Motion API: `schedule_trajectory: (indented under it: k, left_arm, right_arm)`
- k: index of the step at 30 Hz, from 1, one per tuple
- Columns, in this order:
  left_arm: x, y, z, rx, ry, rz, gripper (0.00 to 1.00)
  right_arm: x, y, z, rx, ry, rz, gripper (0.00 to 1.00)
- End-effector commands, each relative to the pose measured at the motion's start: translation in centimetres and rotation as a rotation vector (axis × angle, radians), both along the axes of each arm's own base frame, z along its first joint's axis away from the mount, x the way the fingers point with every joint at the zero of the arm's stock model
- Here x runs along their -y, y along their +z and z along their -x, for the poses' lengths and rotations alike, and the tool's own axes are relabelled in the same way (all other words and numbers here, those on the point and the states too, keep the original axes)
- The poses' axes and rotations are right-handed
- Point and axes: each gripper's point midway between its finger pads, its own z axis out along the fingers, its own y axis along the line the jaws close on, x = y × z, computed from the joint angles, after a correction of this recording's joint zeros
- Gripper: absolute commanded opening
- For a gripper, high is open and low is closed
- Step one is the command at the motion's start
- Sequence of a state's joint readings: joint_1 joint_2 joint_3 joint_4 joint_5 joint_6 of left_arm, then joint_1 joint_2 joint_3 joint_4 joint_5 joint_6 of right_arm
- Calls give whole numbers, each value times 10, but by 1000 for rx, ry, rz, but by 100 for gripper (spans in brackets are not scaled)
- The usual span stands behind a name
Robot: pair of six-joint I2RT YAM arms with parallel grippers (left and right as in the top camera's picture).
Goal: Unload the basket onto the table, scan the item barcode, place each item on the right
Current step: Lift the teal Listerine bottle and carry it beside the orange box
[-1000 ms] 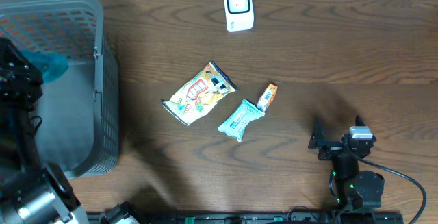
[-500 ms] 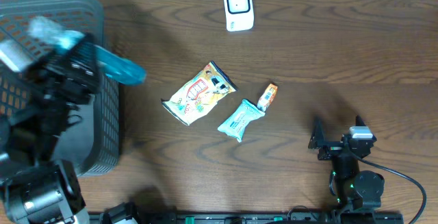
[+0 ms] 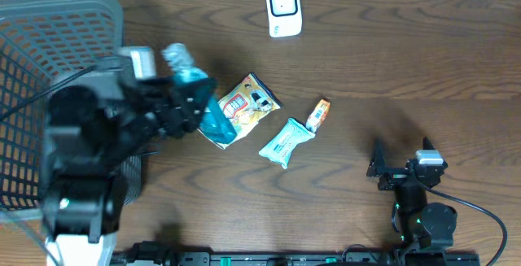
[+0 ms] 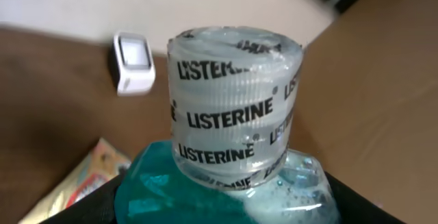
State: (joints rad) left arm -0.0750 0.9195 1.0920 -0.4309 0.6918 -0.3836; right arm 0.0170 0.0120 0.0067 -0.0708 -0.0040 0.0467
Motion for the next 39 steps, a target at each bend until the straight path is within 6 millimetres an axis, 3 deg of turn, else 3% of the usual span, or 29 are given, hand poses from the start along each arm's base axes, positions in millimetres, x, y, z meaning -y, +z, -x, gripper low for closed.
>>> schedule_trajectory:
  k: [1, 8, 15, 26, 31, 39]
  left_arm:
    - [19, -10, -13, 8, -25, -82, 57]
    - [79, -68, -37, -110, -118, -176, 57]
    - [154, -108, -56, -105, -255, -172, 57]
    - [259, -179, -52, -168, -390, -85, 57]
    - [282, -214, -44, -192, -432, -98, 57]
    - [286, -263, -50, -250, -427, -134, 57]
  right_arm:
    - [1, 0, 0, 0, -7, 11, 99]
    - [1, 0, 0, 0, -6, 11, 99]
    - [1, 0, 0, 0, -6, 11, 99]
    - [1, 0, 0, 0, -6, 11, 99]
    - [1, 0, 0, 0, -6, 11, 99]
    - [1, 0, 0, 0, -6, 11, 99]
